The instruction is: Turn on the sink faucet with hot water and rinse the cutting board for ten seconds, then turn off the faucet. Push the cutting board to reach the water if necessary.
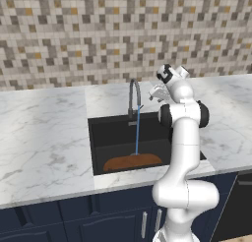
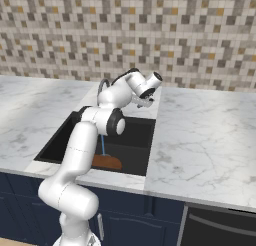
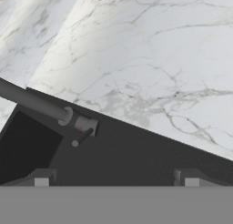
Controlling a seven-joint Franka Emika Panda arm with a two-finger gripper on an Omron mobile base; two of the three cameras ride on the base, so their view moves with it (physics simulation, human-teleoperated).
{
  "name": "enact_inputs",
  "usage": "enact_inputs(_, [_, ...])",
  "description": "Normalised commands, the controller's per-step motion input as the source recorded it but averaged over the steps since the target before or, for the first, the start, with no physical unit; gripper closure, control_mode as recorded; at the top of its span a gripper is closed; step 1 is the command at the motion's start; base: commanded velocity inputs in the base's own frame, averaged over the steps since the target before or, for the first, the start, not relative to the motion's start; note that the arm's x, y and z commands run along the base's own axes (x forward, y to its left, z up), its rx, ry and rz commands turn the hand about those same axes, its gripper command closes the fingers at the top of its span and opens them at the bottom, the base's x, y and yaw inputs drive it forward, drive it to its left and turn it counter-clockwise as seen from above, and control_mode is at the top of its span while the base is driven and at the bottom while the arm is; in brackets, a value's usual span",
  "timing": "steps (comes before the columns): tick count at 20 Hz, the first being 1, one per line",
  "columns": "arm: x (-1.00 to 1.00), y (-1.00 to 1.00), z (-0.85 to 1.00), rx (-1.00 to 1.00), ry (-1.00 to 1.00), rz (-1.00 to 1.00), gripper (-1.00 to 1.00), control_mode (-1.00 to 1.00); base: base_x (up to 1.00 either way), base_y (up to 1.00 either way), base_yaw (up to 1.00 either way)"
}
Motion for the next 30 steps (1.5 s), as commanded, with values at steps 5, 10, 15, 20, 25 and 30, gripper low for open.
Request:
enact_inputs(5, [0.00, 0.00, 0.00, 0.00, 0.00, 0.00, -1.00, -1.00, 0.00, 0.00, 0.00])
enact_inputs(10, [0.00, 0.00, 0.00, 0.00, 0.00, 0.00, -1.00, -1.00, 0.00, 0.00, 0.00])
enact_inputs(15, [0.00, 0.00, 0.00, 0.00, 0.00, 0.00, -1.00, -1.00, 0.00, 0.00, 0.00])
enact_inputs(20, [0.00, 0.00, 0.00, 0.00, 0.00, 0.00, -1.00, -1.00, 0.00, 0.00, 0.00])
enact_inputs(25, [0.00, 0.00, 0.00, 0.00, 0.00, 0.00, -1.00, -1.00, 0.00, 0.00, 0.00])
enact_inputs(30, [0.00, 0.00, 0.00, 0.00, 0.00, 0.00, -1.00, -1.00, 0.00, 0.00, 0.00])
